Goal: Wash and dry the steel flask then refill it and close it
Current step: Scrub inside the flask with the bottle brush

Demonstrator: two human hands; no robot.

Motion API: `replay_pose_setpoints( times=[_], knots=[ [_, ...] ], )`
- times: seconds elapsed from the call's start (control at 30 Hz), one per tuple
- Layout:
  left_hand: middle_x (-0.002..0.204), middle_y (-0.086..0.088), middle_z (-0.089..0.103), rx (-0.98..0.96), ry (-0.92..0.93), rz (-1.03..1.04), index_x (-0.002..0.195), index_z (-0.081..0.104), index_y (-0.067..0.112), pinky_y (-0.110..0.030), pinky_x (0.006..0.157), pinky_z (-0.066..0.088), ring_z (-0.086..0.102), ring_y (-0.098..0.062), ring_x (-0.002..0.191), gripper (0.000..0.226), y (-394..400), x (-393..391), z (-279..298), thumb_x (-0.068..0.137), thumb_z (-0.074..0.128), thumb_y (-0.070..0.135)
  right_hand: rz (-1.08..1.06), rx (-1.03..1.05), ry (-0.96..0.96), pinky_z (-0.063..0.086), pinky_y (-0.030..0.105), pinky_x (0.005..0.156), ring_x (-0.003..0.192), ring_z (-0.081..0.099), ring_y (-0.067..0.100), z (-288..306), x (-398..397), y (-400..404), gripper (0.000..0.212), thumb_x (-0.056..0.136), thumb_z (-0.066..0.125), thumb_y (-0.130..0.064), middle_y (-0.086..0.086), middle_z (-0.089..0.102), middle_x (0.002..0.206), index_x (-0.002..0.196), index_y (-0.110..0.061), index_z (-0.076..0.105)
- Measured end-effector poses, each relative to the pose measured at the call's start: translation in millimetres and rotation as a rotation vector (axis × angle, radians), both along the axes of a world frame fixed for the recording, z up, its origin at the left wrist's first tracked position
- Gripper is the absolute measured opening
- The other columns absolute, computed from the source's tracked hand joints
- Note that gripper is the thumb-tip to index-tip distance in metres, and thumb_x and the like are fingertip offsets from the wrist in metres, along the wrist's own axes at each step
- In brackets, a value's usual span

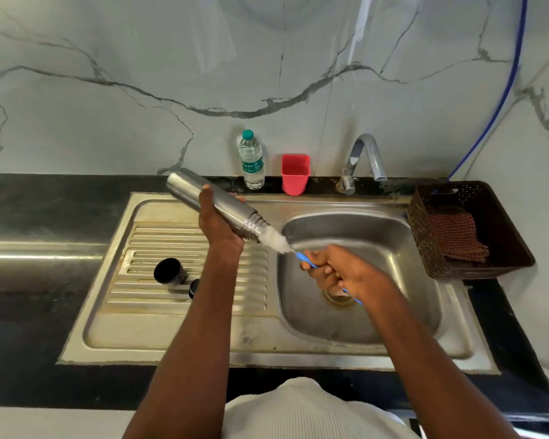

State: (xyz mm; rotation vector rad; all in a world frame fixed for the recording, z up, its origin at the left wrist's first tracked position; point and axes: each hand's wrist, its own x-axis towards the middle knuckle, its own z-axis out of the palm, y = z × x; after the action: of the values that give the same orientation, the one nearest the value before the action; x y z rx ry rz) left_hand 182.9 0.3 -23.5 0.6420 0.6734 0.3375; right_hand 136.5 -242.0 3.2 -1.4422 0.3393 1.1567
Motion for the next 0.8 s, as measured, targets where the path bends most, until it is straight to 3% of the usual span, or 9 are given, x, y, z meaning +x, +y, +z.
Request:
replay_pose_setpoints(
  times=[0.1,0.2,0.27,0.33,0.5,0.6,0.67,0.73,0.8],
  knots=[
    [0.093,-0.014,0.073,-0.019,0.016,0.091,0.124,0.061,0.008,-0.039,0.069,0.061,0.074,-0.03,0.08,0.054,21,-3,-8,0.087,0.079,0.044,0.032,-0.041,-0.176,0.016,0.02,0.04,0.039,0.023,0.005,-12,-16,-24,0.036,0.109,0.045,-0.034,-0.005,0.036,0.052,0.095,-0.007,0.066],
    [0.099,-0.017,0.073,-0.046,0.064,0.171,0.129,0.058,0.008,-0.042,0.07,0.062,0.076,-0.032,0.08,0.061,17,-7,-16,0.085,0.082,0.043,0.039,-0.282,-0.669,0.035,0.026,0.05,0.046,0.043,0.008,-24,-26,-13,0.025,0.098,0.067,-0.04,-0.009,0.054,0.054,0.086,-0.019,0.073],
    [0.106,-0.018,0.073,-0.066,0.089,0.213,0.131,0.057,0.009,-0.042,0.069,0.063,0.077,-0.033,0.079,0.063,13,-7,-18,0.084,0.083,0.042,0.171,-0.59,-0.996,0.042,0.032,0.059,0.059,0.052,0.013,-32,-24,-3,0.029,0.09,0.07,-0.047,-0.008,0.055,0.057,0.071,-0.026,0.064],
    [0.113,-0.022,0.074,-0.07,0.085,0.218,0.129,0.058,0.009,-0.047,0.072,0.065,0.077,-0.033,0.081,0.063,9,-5,-18,0.083,0.084,0.042,0.235,-0.772,-1.123,0.042,0.035,0.061,0.066,0.053,0.021,-34,-20,4,0.036,0.094,0.064,-0.046,-0.006,0.051,0.057,0.065,-0.025,0.055],
    [0.114,-0.023,0.074,-0.068,0.026,0.175,0.134,0.056,0.009,-0.048,0.078,0.065,0.076,-0.032,0.084,0.067,0,-3,-16,0.083,0.083,0.044,0.13,-0.623,-0.969,0.053,0.034,0.064,0.068,0.061,0.022,-12,-5,26,0.035,0.097,0.062,-0.039,-0.002,0.065,0.066,0.07,-0.018,0.068],
    [0.097,-0.016,0.073,-0.034,0.024,0.087,0.134,0.058,0.008,-0.042,0.074,0.062,0.074,-0.03,0.083,0.066,-1,-7,-14,0.085,0.08,0.046,-0.04,-0.095,-0.206,0.029,0.019,0.035,0.041,0.032,0.008,-4,-2,26,0.033,0.103,0.057,-0.03,-0.003,0.042,0.054,0.075,-0.014,0.061],
    [0.091,-0.012,0.071,-0.02,0.007,0.006,0.134,0.057,0.007,-0.04,0.072,0.06,0.072,-0.029,0.083,0.065,4,-11,-12,0.087,0.076,0.048,-0.045,0.133,0.102,0.019,0.019,0.033,0.039,0.022,0.004,-9,-8,16,0.034,0.105,0.053,-0.037,-0.007,0.032,0.053,0.08,-0.014,0.059],
    [0.09,-0.011,0.069,-0.018,-0.015,-0.063,0.135,0.055,0.008,-0.04,0.071,0.06,0.071,-0.027,0.082,0.065,9,-13,-11,0.089,0.074,0.05,-0.012,0.094,0.054,0.022,0.021,0.035,0.038,0.024,0.006,-20,-14,14,0.037,0.106,0.051,-0.041,-0.005,0.038,0.053,0.083,-0.013,0.062],
    [0.098,-0.011,0.071,-0.032,0.012,-0.108,0.134,0.057,0.011,-0.043,0.077,0.062,0.072,-0.027,0.088,0.066,8,-14,-12,0.088,0.075,0.054,0.04,-0.224,-0.365,0.037,0.024,0.047,0.042,0.042,0.013,-26,-24,24,0.044,0.105,0.049,-0.047,-0.002,0.055,0.055,0.083,-0.014,0.068]
  ],
)
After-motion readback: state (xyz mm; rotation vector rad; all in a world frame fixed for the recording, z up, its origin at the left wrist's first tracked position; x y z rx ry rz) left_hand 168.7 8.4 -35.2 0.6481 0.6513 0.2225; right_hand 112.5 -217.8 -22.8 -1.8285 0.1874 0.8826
